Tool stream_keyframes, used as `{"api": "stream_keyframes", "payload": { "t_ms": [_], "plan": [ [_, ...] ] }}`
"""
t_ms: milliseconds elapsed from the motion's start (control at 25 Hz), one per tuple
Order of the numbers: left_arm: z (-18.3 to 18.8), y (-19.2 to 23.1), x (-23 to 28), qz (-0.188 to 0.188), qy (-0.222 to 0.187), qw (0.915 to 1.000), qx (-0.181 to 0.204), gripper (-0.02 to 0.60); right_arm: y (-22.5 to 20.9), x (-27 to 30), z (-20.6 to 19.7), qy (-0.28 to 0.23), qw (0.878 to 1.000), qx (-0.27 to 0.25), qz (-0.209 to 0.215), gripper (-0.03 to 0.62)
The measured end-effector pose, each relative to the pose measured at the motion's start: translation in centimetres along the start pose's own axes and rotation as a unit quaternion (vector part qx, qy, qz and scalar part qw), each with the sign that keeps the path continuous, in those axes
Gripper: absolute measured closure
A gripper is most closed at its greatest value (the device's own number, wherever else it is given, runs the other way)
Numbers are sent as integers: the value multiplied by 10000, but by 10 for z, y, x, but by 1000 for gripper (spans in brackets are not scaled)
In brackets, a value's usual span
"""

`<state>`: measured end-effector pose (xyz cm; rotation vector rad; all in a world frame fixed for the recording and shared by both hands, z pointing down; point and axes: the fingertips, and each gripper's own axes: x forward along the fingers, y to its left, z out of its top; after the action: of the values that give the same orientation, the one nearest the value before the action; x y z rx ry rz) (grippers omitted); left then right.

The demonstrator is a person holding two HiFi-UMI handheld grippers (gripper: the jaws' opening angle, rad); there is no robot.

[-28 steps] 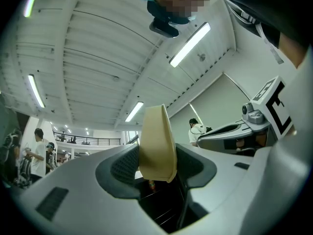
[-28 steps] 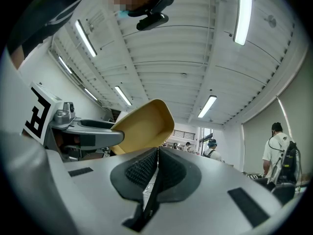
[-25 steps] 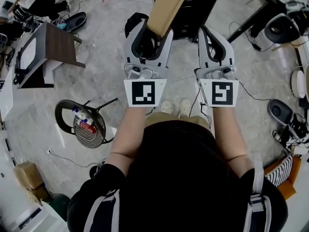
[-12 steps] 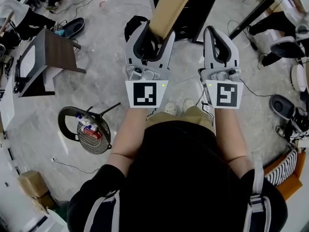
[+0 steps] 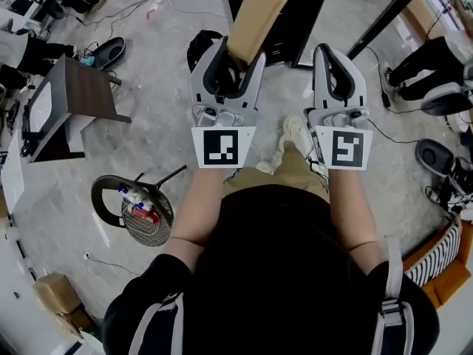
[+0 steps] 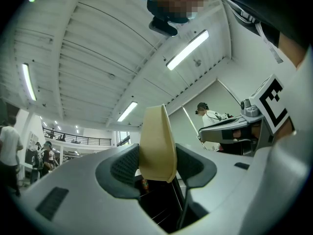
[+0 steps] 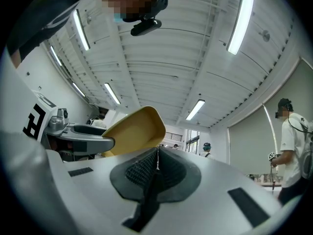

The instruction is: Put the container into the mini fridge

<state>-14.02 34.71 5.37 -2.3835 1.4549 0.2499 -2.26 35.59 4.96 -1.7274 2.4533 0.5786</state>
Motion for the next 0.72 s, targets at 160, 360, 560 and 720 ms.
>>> {"api": "stream_keyframes", "payload": {
  "t_ms": [160, 360, 560, 720],
  "plan": [
    [-14, 1, 8, 10, -24, 10000, 19, 350, -6, 11, 0, -244, 9993, 241, -149, 557],
    [-34, 4, 34, 25, 33, 10000, 48, 350, -24, 34, -25, -101, 9999, 86, -104, 557],
    [-53, 5, 62, 59, 181, 9998, 29, 350, -39, 63, -37, -177, 9995, 267, -64, 557],
    [-75, 10, 89, -9, 441, 9986, 291, 350, -53, 92, -57, -108, 9993, 368, 8, 557]
  ]
}}
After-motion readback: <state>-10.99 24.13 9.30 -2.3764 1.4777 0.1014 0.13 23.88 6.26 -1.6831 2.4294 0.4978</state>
